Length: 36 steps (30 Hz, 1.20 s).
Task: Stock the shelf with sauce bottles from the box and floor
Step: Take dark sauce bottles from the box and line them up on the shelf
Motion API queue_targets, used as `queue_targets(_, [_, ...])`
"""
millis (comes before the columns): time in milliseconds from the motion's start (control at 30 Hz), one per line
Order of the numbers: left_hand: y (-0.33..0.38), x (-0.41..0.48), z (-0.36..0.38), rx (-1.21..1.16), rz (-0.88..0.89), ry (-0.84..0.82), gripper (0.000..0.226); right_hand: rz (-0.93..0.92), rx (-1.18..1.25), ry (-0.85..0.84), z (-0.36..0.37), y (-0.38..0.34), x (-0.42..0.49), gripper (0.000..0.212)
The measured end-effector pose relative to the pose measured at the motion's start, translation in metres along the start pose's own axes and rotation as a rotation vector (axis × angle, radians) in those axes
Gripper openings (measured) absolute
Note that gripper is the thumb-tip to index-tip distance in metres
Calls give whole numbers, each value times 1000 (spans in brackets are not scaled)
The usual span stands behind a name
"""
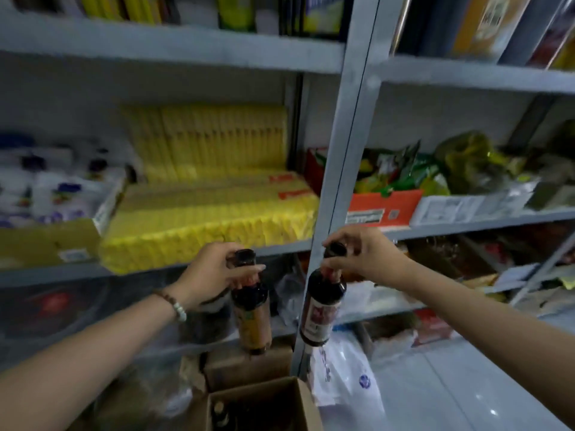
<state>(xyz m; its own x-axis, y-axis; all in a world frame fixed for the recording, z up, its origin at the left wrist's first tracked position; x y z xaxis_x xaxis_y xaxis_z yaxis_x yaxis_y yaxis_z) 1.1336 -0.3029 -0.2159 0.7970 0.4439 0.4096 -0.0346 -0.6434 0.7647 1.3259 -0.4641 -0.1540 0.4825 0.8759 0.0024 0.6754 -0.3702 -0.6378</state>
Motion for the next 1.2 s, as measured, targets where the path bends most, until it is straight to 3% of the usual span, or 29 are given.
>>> queue_targets(267, [188, 55, -163, 237, 273, 333, 42, -274, 166, 125, -138, -187, 0, 29])
queue_targets(533, [288, 57, -286, 383, 380, 643, 56, -539, 422, 160, -181, -331, 10, 24])
queue_targets(700, [308, 35, -353, 526, 352, 735, 60, -649, 478, 175, -170, -398, 22, 19])
queue_targets(933, [291, 7, -450, 558, 291, 855, 61, -662, 539, 222, -140, -487, 51, 20])
queue_targets(1200, [265, 10, -588, 571, 356, 820, 75, -659, 578, 328, -100, -606, 101, 12])
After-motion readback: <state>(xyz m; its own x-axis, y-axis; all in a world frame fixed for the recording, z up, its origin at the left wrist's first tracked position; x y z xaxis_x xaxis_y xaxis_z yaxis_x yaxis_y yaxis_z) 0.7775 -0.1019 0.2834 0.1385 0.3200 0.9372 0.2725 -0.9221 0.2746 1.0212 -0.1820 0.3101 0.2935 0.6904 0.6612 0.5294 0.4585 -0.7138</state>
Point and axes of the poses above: each hand's wrist, its own x-axis towards the middle knuckle, its own z-axis out of the palm, y = z × x, the point moved 5 cm from there along x, towards the middle knuckle, and after that the axes turned 15 degrees about z, right-handed, at the moved point
